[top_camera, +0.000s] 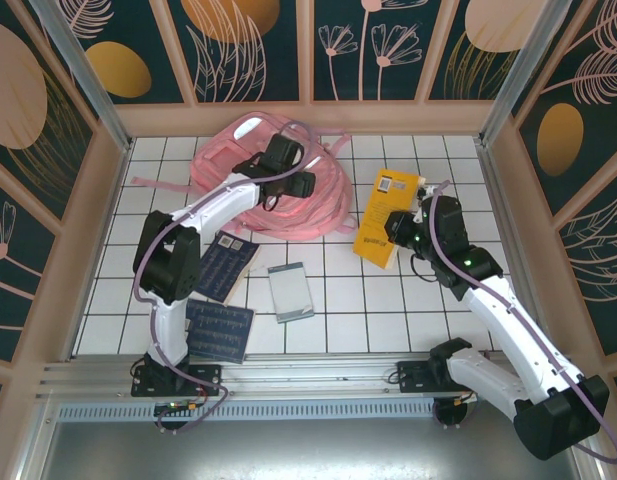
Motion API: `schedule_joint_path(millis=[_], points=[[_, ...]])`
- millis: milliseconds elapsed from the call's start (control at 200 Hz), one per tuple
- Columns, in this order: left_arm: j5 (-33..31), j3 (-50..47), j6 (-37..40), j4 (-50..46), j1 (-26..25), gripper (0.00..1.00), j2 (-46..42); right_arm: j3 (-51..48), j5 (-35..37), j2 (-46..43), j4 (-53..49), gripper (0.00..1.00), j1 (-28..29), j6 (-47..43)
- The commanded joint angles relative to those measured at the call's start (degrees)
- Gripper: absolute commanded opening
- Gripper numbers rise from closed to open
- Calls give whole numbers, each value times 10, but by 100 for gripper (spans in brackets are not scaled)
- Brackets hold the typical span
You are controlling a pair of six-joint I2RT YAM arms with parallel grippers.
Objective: Pack the student bag
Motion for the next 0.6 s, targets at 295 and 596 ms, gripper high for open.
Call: schedule_joint_path(millis=[295,596], points=[[236,38,-37,39,60,62,85,-11,-42,-2,49,0,-2,-21],[324,45,-43,57,62,25,99,-10,-53,19,63,0,-3,-18]])
